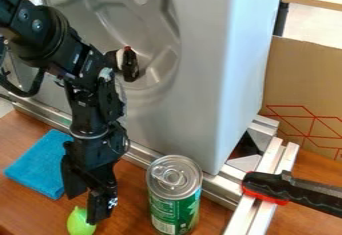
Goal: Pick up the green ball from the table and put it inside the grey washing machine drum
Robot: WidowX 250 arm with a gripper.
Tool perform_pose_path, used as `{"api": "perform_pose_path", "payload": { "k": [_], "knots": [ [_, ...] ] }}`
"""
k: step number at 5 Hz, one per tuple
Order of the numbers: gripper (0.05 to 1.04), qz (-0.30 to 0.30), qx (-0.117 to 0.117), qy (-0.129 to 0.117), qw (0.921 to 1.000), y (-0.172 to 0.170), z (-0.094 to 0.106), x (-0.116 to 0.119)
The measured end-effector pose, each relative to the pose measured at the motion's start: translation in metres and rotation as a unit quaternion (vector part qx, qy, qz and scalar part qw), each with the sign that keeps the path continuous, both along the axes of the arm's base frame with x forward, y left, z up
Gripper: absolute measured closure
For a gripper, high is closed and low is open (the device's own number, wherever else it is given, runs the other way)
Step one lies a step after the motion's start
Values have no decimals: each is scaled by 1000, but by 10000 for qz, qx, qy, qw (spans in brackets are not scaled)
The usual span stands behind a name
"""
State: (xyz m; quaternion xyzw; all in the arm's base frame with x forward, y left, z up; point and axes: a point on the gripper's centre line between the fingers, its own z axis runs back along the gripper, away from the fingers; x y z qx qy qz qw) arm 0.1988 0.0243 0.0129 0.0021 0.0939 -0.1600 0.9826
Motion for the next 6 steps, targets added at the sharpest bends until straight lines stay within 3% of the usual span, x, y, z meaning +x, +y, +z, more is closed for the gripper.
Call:
{"api": "perform_pose_path", "payload": {
  "k": [4, 5, 6],
  "knots": [
    [75, 116, -136, 546, 9983, 2, -33, -16],
    [129, 96, -115, 517, 9985, 4, -38, -13],
    [388, 336, -103, 452, 9984, 10, -39, -12]
  ]
}}
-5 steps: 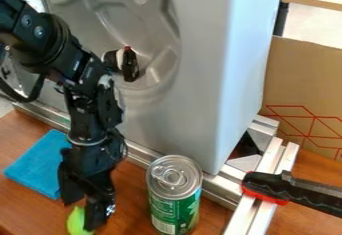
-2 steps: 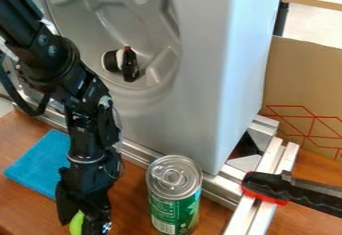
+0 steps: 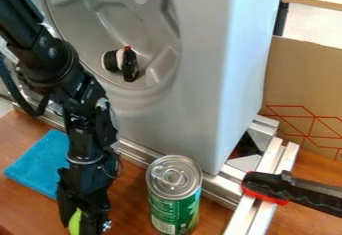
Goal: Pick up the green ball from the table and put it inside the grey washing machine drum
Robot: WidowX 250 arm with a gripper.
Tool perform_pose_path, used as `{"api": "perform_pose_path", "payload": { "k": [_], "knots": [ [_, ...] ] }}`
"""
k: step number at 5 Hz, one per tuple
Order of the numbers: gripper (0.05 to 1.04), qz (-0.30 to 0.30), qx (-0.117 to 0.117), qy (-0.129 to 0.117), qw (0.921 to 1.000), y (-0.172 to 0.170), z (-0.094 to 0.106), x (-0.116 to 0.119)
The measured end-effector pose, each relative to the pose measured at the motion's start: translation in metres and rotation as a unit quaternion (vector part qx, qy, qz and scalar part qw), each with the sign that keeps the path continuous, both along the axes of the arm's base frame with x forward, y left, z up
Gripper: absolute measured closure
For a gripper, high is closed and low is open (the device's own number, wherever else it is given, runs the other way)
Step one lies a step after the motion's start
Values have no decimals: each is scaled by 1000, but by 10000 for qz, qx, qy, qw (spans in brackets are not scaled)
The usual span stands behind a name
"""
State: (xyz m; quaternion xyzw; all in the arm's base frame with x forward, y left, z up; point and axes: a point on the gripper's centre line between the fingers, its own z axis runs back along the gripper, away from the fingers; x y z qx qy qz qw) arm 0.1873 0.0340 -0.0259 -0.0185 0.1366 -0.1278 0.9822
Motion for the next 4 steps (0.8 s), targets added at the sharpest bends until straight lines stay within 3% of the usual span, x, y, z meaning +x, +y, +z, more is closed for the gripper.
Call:
{"api": "perform_pose_path", "payload": {
  "k": [1, 2, 3, 4],
  "knots": [
    [414, 271, 162, -147, 9994, 2, 12, -2],
    [414, 446, 730, -537, 9949, 17, 58, 3],
    [414, 438, 1209, -1306, 9831, 42, 112, 18],
    [414, 503, 1452, -1753, 9725, 79, 148, 28]
  ]
}}
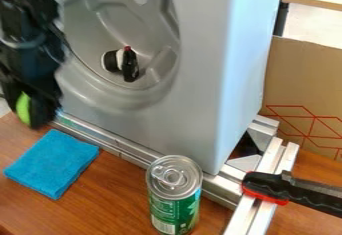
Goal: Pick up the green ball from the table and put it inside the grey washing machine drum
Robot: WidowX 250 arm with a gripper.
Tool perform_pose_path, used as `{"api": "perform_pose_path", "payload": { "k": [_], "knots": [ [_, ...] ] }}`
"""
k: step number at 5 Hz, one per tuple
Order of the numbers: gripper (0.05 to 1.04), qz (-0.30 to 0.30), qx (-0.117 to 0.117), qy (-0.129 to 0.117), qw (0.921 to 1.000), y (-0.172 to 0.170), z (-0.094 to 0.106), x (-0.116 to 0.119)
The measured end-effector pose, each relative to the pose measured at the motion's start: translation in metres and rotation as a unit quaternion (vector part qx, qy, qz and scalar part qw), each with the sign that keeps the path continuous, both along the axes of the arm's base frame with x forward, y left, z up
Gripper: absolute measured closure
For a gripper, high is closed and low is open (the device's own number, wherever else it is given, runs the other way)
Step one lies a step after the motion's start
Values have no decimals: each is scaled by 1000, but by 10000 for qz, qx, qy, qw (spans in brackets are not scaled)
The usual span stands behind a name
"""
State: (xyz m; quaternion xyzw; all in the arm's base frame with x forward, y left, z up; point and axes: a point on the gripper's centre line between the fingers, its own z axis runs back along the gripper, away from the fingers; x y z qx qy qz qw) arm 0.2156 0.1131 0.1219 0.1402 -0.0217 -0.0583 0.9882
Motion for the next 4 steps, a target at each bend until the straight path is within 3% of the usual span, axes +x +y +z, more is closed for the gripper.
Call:
{"api": "perform_pose_path", "payload": {
  "k": [1, 2, 3, 4],
  "knots": [
    [414, -180, 312, -260, 9990, 15, 23, 17],
    [414, -839, 480, -657, 9931, 18, 27, 41],
    [414, -1396, 567, -1192, 9814, 13, 22, 57],
    [414, -1540, 632, -1825, 9690, 21, 22, 72]
  ]
}}
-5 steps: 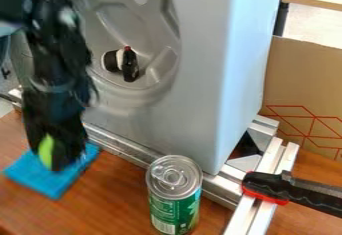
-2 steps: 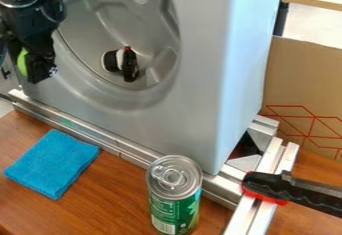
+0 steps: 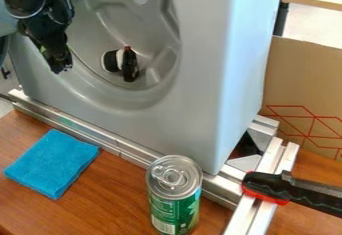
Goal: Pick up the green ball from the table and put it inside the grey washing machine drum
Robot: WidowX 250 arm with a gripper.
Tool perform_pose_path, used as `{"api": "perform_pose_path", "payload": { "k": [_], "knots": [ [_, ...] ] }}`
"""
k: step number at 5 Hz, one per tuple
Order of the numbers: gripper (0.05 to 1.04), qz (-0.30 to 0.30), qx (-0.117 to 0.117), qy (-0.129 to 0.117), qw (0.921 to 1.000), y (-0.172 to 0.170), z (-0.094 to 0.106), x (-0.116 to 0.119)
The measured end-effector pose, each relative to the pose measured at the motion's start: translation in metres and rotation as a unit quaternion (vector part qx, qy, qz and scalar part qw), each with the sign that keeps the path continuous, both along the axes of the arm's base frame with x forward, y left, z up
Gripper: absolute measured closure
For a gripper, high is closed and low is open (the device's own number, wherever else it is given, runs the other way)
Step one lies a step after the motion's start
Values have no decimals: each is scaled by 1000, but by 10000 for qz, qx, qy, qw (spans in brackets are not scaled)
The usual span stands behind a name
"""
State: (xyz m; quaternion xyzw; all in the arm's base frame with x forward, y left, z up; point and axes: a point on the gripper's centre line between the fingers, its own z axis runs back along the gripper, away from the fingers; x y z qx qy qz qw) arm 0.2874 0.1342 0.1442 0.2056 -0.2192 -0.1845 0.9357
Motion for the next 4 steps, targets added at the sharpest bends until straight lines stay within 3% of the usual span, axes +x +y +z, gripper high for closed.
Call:
{"api": "perform_pose_path", "payload": {
  "k": [2, 4],
  "knots": [
    [414, 83, -296, -477, 9984, 16, -15, 16],
    [414, 232, -430, -728, 9961, 21, -12, 32]
  ]
}}
